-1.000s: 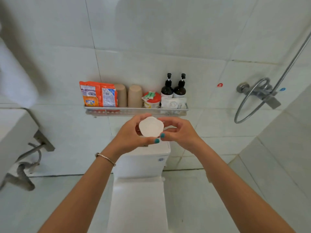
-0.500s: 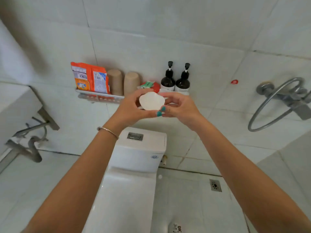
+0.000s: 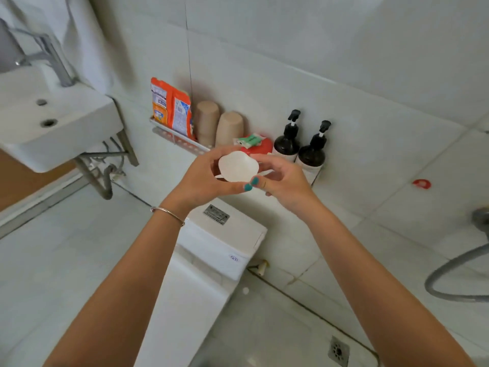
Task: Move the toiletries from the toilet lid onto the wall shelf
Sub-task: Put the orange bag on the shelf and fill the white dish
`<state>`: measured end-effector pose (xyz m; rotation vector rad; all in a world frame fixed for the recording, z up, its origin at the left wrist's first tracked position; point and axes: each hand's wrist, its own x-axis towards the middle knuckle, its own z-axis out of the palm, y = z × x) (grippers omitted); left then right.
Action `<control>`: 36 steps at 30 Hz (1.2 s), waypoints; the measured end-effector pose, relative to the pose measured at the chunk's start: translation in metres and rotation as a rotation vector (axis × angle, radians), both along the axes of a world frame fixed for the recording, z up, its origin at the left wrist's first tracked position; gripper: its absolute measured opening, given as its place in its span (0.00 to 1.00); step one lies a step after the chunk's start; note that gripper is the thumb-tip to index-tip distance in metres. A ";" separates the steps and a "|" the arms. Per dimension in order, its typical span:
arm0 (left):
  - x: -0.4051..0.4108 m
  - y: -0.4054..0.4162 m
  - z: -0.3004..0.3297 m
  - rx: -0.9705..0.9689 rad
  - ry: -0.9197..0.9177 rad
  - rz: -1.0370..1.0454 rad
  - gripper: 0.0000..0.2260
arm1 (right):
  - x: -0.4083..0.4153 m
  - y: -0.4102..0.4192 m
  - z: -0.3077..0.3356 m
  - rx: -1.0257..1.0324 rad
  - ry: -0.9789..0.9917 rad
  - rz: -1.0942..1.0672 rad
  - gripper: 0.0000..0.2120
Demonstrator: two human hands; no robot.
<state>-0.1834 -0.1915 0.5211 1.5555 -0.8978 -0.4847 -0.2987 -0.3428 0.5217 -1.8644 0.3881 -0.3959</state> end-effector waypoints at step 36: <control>0.126 -0.053 -0.058 -0.045 0.149 0.127 0.32 | 0.149 -0.089 -0.002 -0.732 0.468 0.101 0.19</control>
